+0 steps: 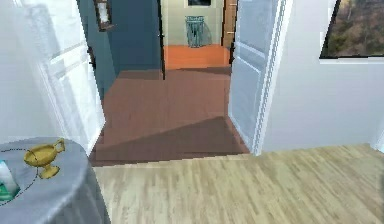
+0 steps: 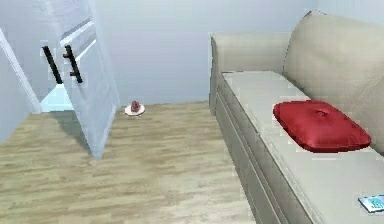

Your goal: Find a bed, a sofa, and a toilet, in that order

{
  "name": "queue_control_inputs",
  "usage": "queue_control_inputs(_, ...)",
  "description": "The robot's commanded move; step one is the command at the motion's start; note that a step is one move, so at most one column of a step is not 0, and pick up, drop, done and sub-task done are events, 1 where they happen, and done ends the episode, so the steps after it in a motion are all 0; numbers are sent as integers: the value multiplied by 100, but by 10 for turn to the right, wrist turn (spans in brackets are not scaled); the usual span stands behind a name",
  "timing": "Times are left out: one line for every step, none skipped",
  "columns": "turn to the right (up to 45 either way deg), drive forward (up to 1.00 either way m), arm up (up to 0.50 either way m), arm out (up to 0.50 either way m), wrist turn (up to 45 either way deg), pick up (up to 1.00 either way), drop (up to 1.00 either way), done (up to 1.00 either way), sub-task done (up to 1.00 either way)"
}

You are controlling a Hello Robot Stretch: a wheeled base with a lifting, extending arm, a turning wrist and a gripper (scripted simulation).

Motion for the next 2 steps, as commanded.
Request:
queue_control_inputs(0, 100, 0, 0, 0, 0, 0, 0, 0)
queue_control_inputs(0, 25, 0, 0, 0, 0, 0, 0, 0)
